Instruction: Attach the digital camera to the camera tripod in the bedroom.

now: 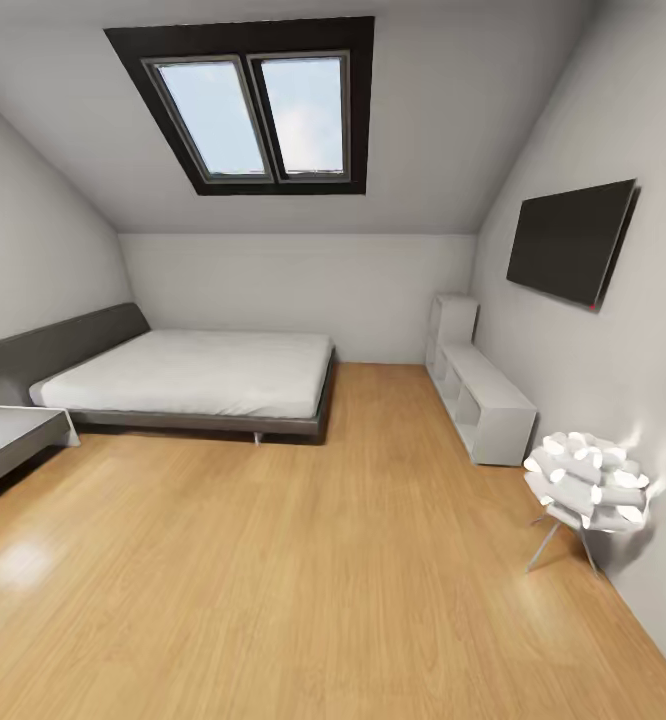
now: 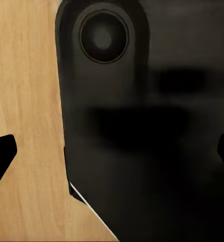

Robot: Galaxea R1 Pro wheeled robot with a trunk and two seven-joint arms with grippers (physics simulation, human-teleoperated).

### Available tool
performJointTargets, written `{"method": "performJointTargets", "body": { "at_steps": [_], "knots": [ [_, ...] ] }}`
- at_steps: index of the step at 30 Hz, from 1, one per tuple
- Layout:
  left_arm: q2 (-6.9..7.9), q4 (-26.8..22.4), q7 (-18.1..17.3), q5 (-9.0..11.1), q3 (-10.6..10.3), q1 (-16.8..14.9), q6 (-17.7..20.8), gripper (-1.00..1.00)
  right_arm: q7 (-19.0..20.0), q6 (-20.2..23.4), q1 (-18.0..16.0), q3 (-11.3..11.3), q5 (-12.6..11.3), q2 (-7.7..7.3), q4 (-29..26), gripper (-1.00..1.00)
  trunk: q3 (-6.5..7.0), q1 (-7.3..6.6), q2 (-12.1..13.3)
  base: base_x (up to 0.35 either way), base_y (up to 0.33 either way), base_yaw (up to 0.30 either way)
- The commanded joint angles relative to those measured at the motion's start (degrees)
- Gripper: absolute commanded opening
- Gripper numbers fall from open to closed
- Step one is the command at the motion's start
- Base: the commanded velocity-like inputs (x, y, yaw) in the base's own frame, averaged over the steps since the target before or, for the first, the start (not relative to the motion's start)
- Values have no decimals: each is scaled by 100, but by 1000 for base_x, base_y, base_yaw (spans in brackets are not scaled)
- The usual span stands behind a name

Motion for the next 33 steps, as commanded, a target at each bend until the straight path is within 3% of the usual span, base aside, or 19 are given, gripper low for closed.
{"method": "performJointTargets", "body": {
  "at_steps": [1,9,20,33],
  "knots": [
    [0,0,0,0,0,-1,0,100,0,0,-1,0,0,0,0,100,-3,0,-1,0,0,0],
    [-26,-137,-9,60,93,-10,-23,100,-35,-28,-10,77,41,-19,-11,100,-3,0,-1,0,0,0],
    [-18,-382,-9,410,430,-10,-183,100,-35,-264,-10,79,44,-34,-9,100,-3,0,-1,0,0,0],
    [-18,-395,-9,756,464,-10,-193,100,-42,-485,-10,67,31,5,-9,100,-3,0,-1,0,0,-4]
  ]
}}
